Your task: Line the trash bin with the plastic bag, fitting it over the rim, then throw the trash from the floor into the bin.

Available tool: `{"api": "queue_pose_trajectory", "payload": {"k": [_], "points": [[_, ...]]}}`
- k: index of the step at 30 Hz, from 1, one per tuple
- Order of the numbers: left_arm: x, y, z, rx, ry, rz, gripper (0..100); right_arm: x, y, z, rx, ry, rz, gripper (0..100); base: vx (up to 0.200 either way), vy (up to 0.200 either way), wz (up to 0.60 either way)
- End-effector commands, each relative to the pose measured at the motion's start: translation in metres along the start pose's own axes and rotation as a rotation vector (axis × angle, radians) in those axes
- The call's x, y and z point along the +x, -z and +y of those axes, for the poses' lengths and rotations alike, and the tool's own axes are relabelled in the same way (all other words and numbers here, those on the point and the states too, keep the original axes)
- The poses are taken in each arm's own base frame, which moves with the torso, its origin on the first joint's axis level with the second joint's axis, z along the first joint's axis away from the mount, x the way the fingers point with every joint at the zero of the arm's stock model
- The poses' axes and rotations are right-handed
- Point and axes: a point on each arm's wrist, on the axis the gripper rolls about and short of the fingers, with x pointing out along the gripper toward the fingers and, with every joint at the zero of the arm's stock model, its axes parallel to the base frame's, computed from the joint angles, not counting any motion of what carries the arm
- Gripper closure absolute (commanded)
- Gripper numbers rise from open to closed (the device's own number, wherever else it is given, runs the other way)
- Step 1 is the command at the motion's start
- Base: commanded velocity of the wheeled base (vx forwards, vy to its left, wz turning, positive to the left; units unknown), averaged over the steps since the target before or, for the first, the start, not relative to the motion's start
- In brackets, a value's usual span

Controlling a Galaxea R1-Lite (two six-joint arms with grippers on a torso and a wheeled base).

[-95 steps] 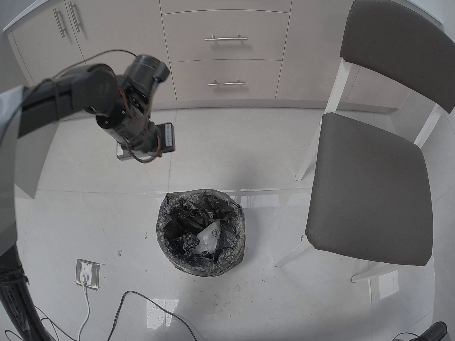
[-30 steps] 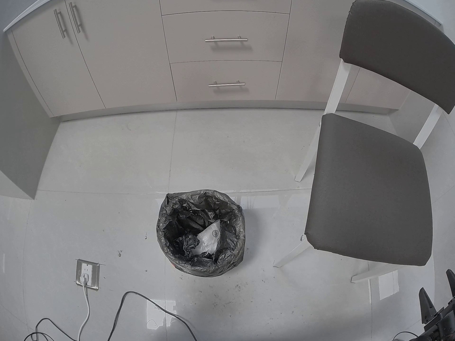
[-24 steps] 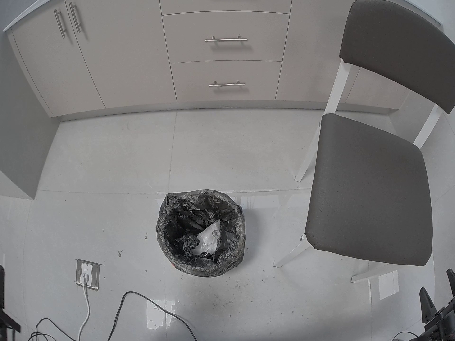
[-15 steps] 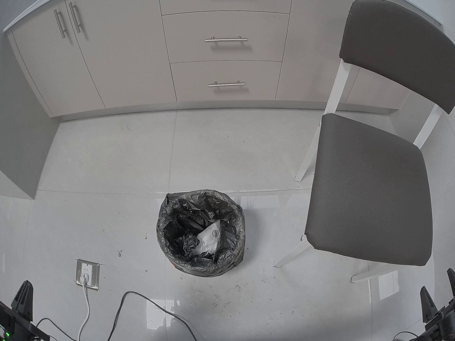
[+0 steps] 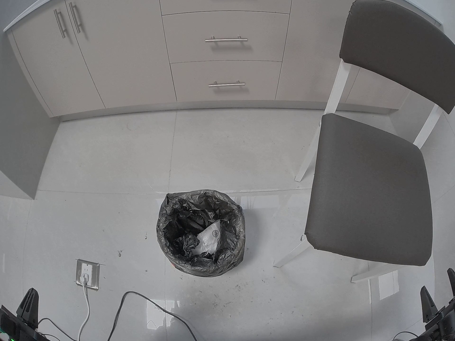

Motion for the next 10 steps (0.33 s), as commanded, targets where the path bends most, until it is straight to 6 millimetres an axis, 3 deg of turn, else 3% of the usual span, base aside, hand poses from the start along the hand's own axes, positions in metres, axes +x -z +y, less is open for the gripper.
{"api": "queue_pose_trajectory", "payload": {"k": [1, 10], "points": [[-0.0002, 0.0044, 0.0, 0.005, 0.0, -0.004, 100, -0.0002, 0.004, 0.0, 0.0, 0.0, -0.001, 0, 0.0, 0.0, 0.0], [-0.0002, 0.0041, 0.0, 0.002, 0.0, -0.007, 100, -0.0002, 0.004, 0.0, 0.002, 0.0, -0.001, 0, 0.0, 0.0, 0.0]]}}
